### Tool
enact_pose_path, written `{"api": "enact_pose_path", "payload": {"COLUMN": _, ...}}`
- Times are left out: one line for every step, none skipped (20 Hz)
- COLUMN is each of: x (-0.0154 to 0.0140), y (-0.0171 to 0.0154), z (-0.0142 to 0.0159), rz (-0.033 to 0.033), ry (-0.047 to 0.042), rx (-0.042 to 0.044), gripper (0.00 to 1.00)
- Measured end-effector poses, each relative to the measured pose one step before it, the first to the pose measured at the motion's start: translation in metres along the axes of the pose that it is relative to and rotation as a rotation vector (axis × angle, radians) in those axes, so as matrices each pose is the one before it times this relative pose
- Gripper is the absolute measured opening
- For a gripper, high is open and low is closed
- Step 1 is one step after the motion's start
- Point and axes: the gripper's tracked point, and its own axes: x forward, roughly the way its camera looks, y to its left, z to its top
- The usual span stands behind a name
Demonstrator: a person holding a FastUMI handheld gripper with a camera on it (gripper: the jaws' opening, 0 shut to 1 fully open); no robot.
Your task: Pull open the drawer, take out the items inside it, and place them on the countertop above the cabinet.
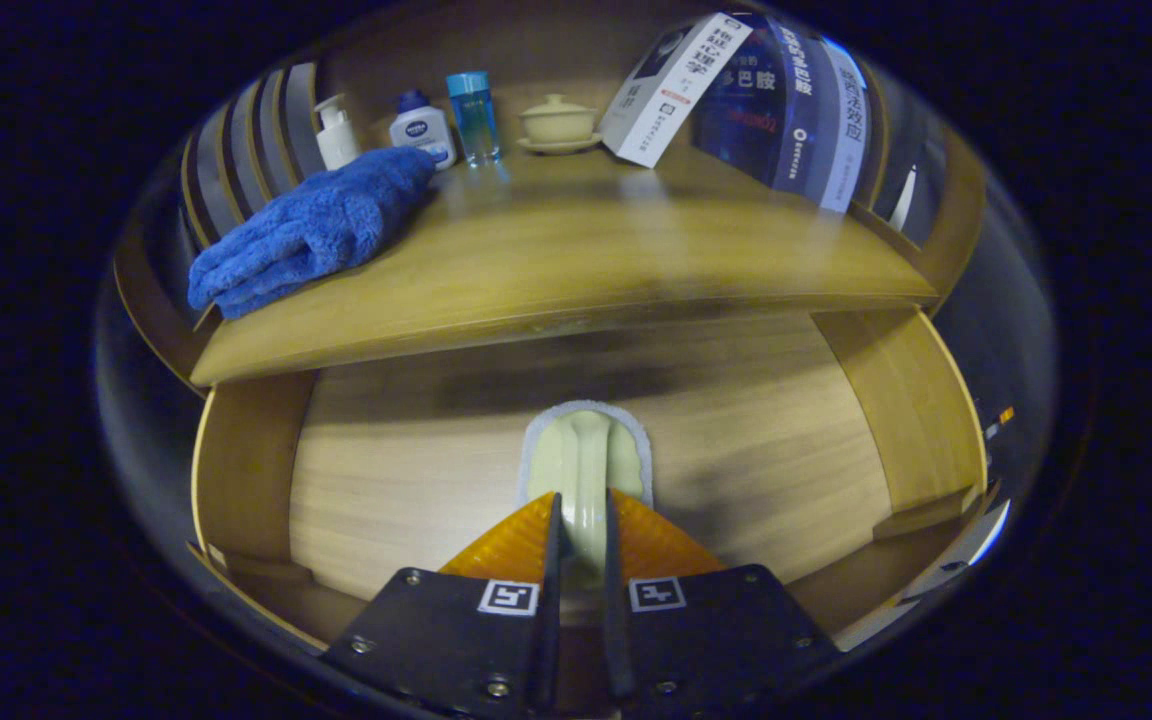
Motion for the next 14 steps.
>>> {"api": "enact_pose_path", "payload": {"x": -0.00884, "y": -0.00550, "z": 0.00178, "rz": -0.01783, "ry": -0.00990, "rx": 0.00683, "gripper": 0.19}}
{"api": "enact_pose_path", "payload": {"x": -0.00981, "y": -0.00506, "z": 0.00019, "rz": -0.02073, "ry": -0.00667, "rx": 0.00412, "gripper": 0.19}}
{"api": "enact_pose_path", "payload": {"x": -0.01006, "y": -0.00668, "z": 0.00272, "rz": -0.02354, "ry": -0.01234, "rx": 0.00336, "gripper": 0.19}}
{"api": "enact_pose_path", "payload": {"x": -0.00996, "y": -0.00550, "z": 0.00370, "rz": -0.01843, "ry": -0.01867, "rx": 0.00710, "gripper": 0.19}}
{"api": "enact_pose_path", "payload": {"x": -0.00896, "y": -0.00429, "z": 0.00551, "rz": -0.01193, "ry": -0.02159, "rx": 0.00823, "gripper": 0.19}}
{"api": "enact_pose_path", "payload": {"x": -0.01018, "y": -0.00184, "z": 0.00646, "rz": -0.00494, "ry": -0.02793, "rx": 0.00826, "gripper": 0.19}}
{"api": "enact_pose_path", "payload": {"x": -0.00948, "y": -0.00163, "z": 0.00793, "rz": -0.00510, "ry": -0.02631, "rx": 0.00490, "gripper": 0.19}}
{"api": "enact_pose_path", "payload": {"x": -0.00712, "y": -0.00318, "z": 0.00659, "rz": -0.00705, "ry": -0.02489, "rx": -0.00063, "gripper": 0.19}}
{"api": "enact_pose_path", "payload": {"x": -0.00716, "y": -0.00140, "z": 0.00800, "rz": -0.00692, "ry": -0.02395, "rx": -0.00270, "gripper": 0.19}}
{"api": "enact_pose_path", "payload": {"x": -0.00650, "y": 0.00035, "z": 0.00758, "rz": -0.00154, "ry": -0.02543, "rx": -0.00279, "gripper": 0.19}}
{"api": "enact_pose_path", "payload": {"x": -0.00555, "y": 0.00158, "z": 0.01017, "rz": 0.00493, "ry": -0.02695, "rx": -0.00151, "gripper": 0.19}}
{"api": "enact_pose_path", "payload": {"x": -0.00232, "y": 0.00282, "z": 0.01023, "rz": 0.00874, "ry": -0.02922, "rx": 0.00096, "gripper": 0.19}}
{"api": "enact_pose_path", "payload": {"x": -0.00010, "y": 0.00438, "z": 0.01021, "rz": 0.01570, "ry": -0.02832, "rx": 0.00589, "gripper": 0.18}}
{"api": "enact_pose_path", "payload": {"x": 0.00184, "y": 0.00617, "z": 0.00778, "rz": 0.01723, "ry": -0.01900, "rx": 0.00405, "gripper": 0.19}}
